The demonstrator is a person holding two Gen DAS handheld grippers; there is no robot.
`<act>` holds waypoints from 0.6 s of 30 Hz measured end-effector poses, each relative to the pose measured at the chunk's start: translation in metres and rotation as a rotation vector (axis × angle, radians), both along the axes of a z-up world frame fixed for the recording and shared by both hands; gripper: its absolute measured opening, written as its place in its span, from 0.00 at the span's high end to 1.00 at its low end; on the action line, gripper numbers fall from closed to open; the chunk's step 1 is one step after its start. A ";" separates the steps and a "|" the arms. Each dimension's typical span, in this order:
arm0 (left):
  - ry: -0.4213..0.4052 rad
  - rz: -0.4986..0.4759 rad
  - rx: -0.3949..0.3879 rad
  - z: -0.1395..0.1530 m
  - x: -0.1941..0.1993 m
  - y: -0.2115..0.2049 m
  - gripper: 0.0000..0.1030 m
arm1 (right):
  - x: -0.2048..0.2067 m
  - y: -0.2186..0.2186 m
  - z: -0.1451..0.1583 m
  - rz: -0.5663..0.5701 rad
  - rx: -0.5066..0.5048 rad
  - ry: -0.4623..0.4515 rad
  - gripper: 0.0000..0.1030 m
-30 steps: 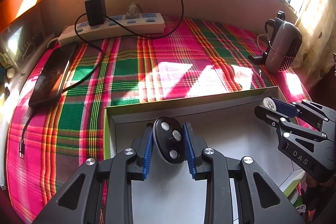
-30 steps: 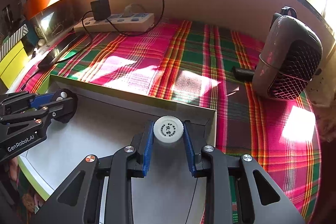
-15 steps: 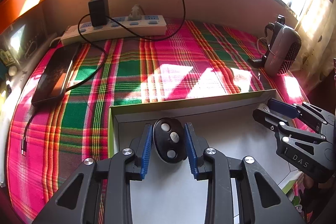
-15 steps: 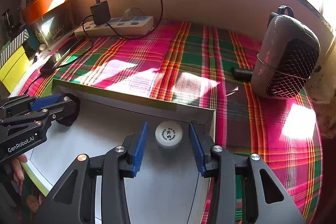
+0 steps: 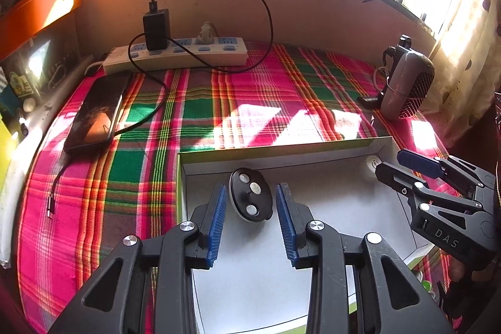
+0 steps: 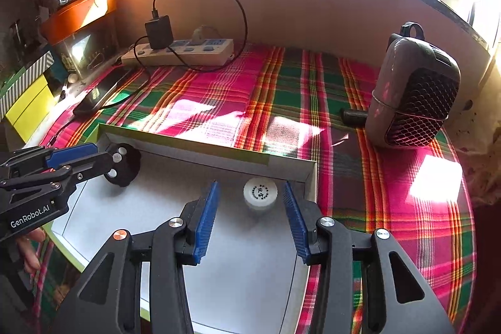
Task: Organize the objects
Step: 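Lower and open left gripper in box while right gripper releases white jar there, then withdraw both grippers from box back toward remaining objects on the cloth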
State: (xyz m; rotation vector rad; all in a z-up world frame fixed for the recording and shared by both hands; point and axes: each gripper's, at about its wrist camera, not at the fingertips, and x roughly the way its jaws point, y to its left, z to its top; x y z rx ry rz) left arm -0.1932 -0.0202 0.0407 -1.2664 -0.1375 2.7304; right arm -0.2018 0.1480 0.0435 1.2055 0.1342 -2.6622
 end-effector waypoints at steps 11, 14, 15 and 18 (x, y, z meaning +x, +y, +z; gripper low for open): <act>0.043 -0.009 -0.020 0.016 0.043 -0.003 0.70 | 0.037 0.006 0.016 -0.018 -0.020 0.042 0.57; 0.045 -0.013 -0.017 0.017 0.053 -0.003 0.70 | 0.049 0.008 0.019 -0.025 -0.032 0.047 0.57; 0.049 -0.015 -0.019 0.018 0.057 -0.002 0.70 | 0.052 0.008 0.020 -0.027 -0.033 0.049 0.57; 0.065 -0.017 -0.028 0.020 0.070 -0.001 0.70 | 0.064 0.010 0.021 -0.038 -0.034 0.054 0.57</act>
